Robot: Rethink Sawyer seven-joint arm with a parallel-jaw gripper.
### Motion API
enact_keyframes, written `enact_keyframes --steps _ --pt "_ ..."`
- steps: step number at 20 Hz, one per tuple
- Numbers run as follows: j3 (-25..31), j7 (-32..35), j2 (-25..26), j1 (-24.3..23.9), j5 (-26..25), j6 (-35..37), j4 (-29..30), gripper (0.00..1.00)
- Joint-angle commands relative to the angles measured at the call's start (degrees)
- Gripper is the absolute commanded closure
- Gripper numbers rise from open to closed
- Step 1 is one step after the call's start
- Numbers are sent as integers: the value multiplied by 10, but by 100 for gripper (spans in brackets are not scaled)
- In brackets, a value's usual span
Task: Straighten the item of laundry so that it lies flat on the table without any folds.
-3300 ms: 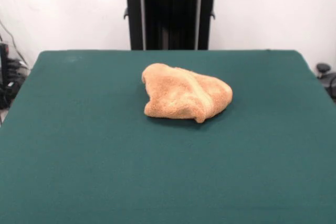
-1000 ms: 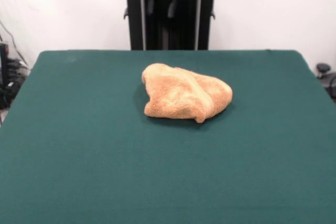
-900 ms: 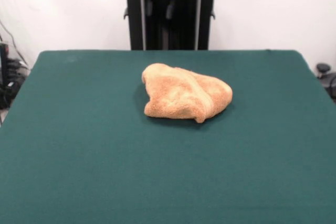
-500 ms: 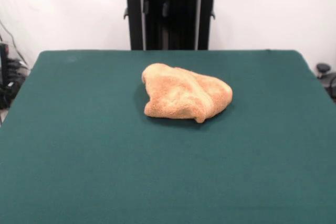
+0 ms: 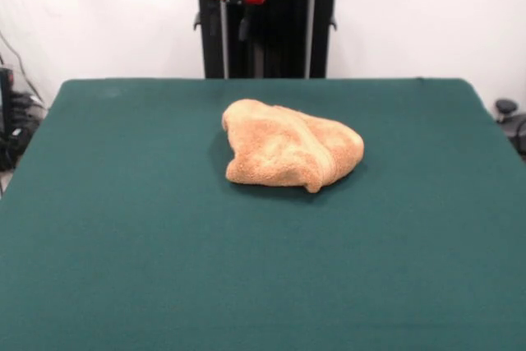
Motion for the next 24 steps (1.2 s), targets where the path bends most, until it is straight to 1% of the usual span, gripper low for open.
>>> enact_keyframes --steps 1,4,6,8,12,14,17,20,23,24 --pt "80 36 31 26 37 126 -121 0" --pt "96 32 40 22 35 147 -140 0" --pt "101 44 46 22 35 142 -144 0" --pt "103 69 56 28 37 109 -137 0" --pt "95 127 85 66 71 68 -123 0" --pt "82 143 97 88 84 51 -122 0" --pt "74 153 106 112 111 56 -125 0" --pt "71 151 92 122 134 79 -115 0" --pt "63 148 95 134 148 69 -119 0" --pt "66 144 106 130 149 60 -126 0"
